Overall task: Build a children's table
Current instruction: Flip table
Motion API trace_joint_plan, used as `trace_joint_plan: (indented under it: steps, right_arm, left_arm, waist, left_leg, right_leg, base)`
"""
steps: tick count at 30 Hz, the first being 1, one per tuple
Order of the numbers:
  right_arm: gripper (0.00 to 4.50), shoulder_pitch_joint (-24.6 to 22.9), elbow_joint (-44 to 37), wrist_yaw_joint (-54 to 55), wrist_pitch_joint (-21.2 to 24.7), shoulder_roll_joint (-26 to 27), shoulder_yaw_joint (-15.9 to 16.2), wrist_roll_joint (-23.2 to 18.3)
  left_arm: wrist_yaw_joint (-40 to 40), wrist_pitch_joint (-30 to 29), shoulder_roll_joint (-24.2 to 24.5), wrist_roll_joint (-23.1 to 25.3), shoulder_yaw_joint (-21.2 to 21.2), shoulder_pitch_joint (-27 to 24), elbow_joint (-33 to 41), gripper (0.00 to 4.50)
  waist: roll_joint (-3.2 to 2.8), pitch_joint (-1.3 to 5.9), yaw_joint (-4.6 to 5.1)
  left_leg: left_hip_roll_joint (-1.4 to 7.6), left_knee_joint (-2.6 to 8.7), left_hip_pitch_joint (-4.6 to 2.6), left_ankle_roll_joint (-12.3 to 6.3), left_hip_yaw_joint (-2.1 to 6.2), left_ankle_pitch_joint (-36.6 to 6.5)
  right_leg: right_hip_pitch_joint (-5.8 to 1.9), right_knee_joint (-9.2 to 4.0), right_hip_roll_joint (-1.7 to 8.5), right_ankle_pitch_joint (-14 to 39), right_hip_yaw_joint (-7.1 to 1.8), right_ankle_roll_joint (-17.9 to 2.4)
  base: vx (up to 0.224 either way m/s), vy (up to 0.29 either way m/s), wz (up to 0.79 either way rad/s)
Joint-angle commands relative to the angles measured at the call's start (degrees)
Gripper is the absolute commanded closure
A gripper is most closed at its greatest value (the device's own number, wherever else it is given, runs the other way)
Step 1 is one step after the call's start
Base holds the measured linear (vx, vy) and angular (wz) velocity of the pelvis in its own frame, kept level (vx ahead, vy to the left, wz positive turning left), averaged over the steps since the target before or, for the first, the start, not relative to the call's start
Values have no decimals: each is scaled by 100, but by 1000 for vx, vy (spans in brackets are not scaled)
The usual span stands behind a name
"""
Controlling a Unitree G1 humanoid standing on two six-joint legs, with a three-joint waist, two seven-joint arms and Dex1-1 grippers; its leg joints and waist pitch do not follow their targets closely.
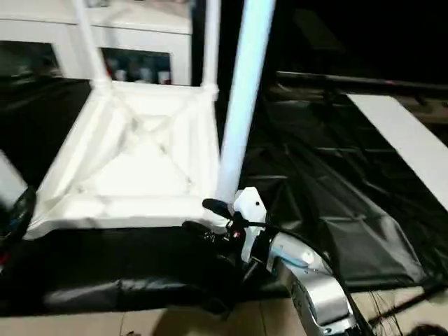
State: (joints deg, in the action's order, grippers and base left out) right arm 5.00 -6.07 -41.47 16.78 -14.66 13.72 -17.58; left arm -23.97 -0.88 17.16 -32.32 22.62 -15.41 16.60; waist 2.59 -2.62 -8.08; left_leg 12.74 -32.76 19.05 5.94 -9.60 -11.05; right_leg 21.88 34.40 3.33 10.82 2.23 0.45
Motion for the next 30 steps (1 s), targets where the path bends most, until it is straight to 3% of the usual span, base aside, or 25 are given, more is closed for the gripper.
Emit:
trace_joint_plan:
  steps: [1,3,4,5,6,7,11,15,19,25,30]
  right_arm:
    - [147,79,24,15,-42,-25,-14,72]
    - [147,84,35,13,-54,-25,-7,84]
    - [147,81,31,13,-56,-27,-6,86]
    - [147,76,23,12,-57,-32,-7,84]
    - [147,60,1,17,-52,-39,-16,79]
    - [147,34,-26,22,-51,-53,-31,73]
    - [147,-25,-46,38,-74,-81,-63,82]
    - [147,-4,-1,67,-116,-80,-93,104]
    - [147,48,64,59,-137,-88,-146,104]
    - [147,110,98,33,-151,-80,-119,104]
    - [147,153,97,25,-154,-43,-60,82]
  left_arm:
    - [99,-274,45,147,-273,263,-116,4]
    - [274,-311,9,205,-230,383,-208,4]
    - [314,-306,-8,192,-203,406,-224,4]
    - [360,-290,-29,185,-170,423,-237,4]
    - [438,-269,-58,208,-123,398,-232,4]
    - [470,-256,-100,178,-82,338,-204,4]
    - [365,-136,-200,85,-64,190,-118,4]
    - [360,237,-339,191,77,119,-77,4]
    - [418,414,-393,235,184,33,-87,4]
    - [518,149,-147,316,173,446,-532,4]
    - [363,-94,119,399,15,997,-1150,4]
  waist:
    - [-230,186,55]
    - [-206,203,26]
    - [-243,206,27]
    - [-221,215,32]
    - [-261,219,32]
    - [-229,213,53]
    - [-248,228,63]
    - [-263,244,62]
    - [-220,257,73]
    - [-233,254,55]
    - [-258,265,62]
  left_leg:
    - [31,445,-87,230,17,-2613]
    - [29,453,-47,256,46,-2546]
    - [30,460,-28,266,59,-2502]
    - [22,454,-10,260,58,-2449]
    - [22,451,-15,270,63,-2453]
    - [23,452,5,261,64,-2474]
    - [20,442,27,216,60,-2365]
    - [29,435,23,194,51,-2267]
    - [29,432,45,170,42,-2153]
    - [15,431,0,161,31,-2220]
    - [9,439,8,208,46,-2174]
  right_leg:
    - [-10,-509,263,2190,-206,-502]
    - [-59,-500,292,2242,-198,-442]
    - [-76,-485,300,2218,-198,-439]
    - [-88,-493,301,2240,-194,-414]
    - [-80,-490,303,2244,-197,-416]
    - [-91,-499,300,2288,-190,-413]
    - [-91,-504,302,2305,-198,-412]
    - [-83,-485,284,2000,-198,-475]
    - [-111,-460,281,1804,-197,-497]
    - [-71,-464,266,1871,-198,-461]
    - [-91,-452,287,1871,-198,-456]
  base:
    - [0,0,0]
    - [0,0,0]
    - [0,0,0]
    - [0,0,0]
    - [0,0,0]
    - [0,0,0]
    - [0,0,0]
    - [0,0,0]
    - [0,0,0]
    - [0,0,0]
    - [0,0,0]
